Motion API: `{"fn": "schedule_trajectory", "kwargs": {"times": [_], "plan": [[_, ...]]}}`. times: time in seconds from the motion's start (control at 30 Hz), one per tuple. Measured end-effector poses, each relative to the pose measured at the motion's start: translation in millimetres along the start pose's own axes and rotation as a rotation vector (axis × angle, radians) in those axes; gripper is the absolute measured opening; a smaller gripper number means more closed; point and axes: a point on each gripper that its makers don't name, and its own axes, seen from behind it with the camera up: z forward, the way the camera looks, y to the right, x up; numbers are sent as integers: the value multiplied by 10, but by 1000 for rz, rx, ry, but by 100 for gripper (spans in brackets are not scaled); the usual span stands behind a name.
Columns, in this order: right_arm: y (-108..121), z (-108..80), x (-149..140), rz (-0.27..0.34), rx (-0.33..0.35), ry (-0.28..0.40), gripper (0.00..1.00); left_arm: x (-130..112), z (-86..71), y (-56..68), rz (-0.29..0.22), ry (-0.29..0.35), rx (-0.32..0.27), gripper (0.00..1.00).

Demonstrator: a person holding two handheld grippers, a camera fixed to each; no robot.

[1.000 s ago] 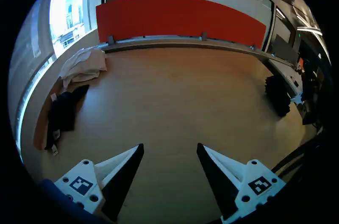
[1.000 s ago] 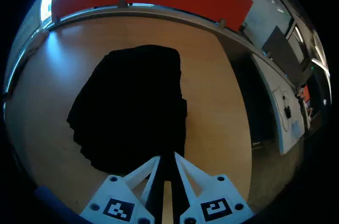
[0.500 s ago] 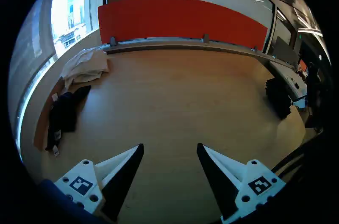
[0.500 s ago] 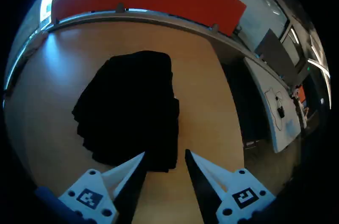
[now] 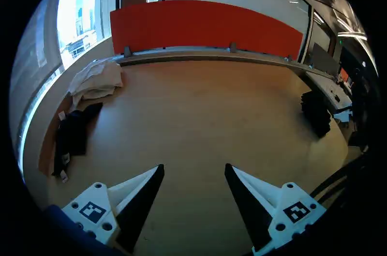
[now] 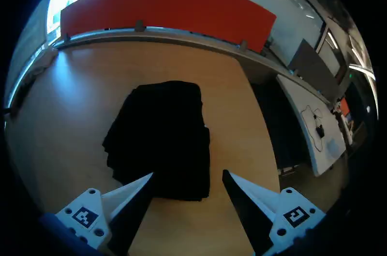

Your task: Fold towel

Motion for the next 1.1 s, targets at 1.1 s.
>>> {"fn": "schedule_trajectory", "kwargs": {"times": [1.1], "plan": [[-1575,-609,1396,105,188,377,100,320,-66,-195,-13,90,22,93]]}}
